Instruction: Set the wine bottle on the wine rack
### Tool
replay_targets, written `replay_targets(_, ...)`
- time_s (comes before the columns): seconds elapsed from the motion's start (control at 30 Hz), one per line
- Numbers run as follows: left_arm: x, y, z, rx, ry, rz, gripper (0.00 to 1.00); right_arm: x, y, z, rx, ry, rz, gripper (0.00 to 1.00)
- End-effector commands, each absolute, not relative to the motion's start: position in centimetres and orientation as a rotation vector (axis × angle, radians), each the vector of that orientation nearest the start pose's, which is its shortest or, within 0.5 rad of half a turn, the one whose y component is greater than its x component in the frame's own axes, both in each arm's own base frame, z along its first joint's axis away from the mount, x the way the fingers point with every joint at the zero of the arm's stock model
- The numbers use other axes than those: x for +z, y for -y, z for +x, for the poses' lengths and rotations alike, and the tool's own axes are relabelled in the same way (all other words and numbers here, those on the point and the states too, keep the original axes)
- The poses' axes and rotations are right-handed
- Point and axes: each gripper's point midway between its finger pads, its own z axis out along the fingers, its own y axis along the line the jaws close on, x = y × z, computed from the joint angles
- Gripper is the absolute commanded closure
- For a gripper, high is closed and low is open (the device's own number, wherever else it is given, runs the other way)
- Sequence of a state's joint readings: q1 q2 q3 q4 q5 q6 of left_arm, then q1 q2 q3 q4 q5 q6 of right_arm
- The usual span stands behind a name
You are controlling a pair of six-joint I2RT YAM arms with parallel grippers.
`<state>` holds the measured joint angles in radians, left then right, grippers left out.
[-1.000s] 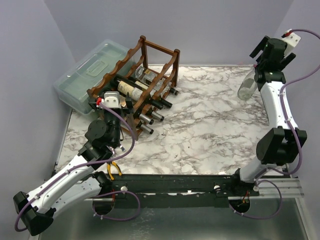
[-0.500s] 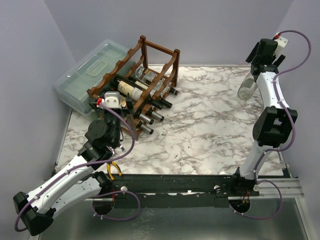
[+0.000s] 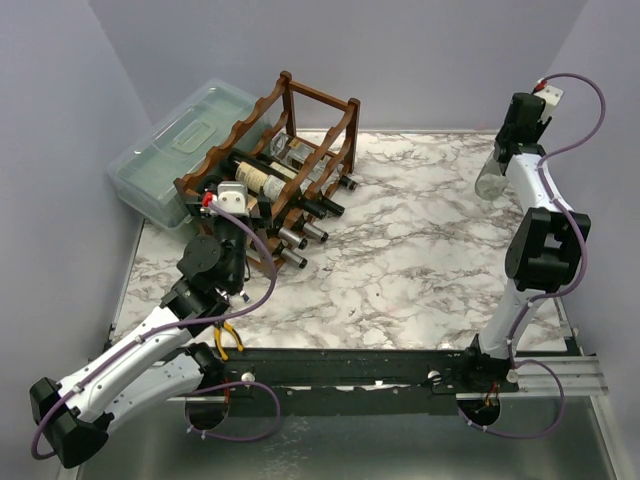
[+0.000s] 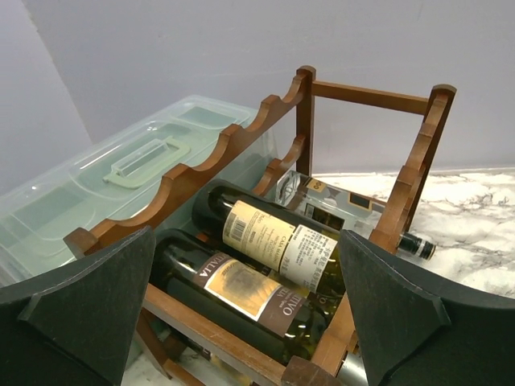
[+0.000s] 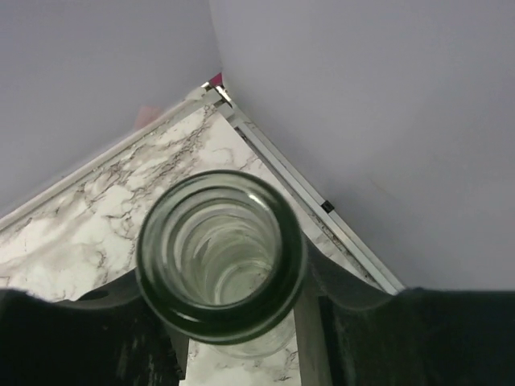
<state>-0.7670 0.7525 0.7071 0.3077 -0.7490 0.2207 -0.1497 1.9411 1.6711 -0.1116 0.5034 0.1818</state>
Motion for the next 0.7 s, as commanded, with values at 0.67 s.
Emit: replay_targets(0.67, 33.5, 21.5, 28.0, -0.410, -1.399, 0.452, 0.01, 23.7, -7.5, 43.0, 0.108, -1.979, 0.086, 0.99)
